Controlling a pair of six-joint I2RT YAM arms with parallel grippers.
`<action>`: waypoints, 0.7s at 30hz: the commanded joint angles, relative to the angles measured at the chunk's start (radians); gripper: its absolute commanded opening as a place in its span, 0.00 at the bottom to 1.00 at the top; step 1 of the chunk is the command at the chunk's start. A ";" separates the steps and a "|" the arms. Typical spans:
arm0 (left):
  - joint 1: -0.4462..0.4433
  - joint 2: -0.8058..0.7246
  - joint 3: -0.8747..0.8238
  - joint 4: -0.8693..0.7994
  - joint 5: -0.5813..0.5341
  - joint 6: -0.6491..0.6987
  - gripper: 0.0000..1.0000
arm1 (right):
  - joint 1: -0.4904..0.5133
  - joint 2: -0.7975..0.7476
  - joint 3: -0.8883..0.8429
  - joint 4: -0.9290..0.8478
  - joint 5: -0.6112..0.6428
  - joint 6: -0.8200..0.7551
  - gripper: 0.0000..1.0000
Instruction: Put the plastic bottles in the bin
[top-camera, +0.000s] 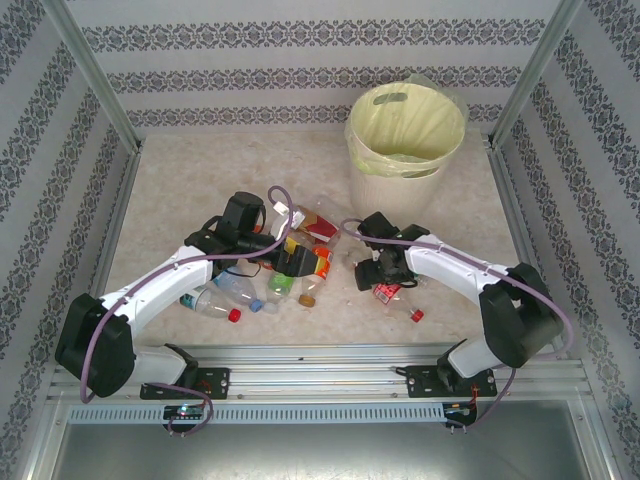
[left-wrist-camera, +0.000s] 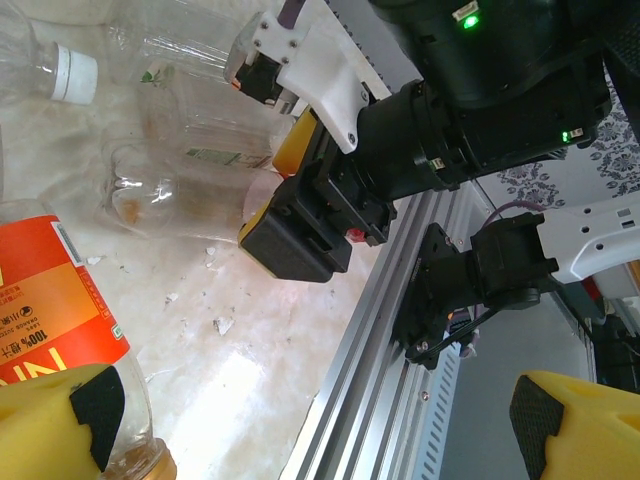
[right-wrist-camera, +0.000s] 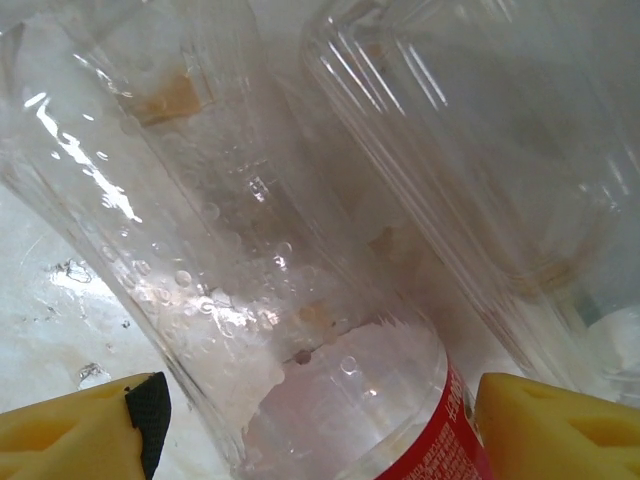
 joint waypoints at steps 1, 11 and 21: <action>-0.013 -0.025 0.013 0.002 -0.005 0.025 1.00 | 0.017 0.040 -0.013 0.022 -0.026 0.032 0.81; -0.012 -0.046 0.006 0.008 -0.021 0.033 1.00 | 0.061 0.129 0.039 0.044 -0.004 0.065 0.83; -0.012 -0.060 0.001 0.016 -0.021 0.032 1.00 | 0.080 0.140 0.064 0.052 0.020 0.075 0.65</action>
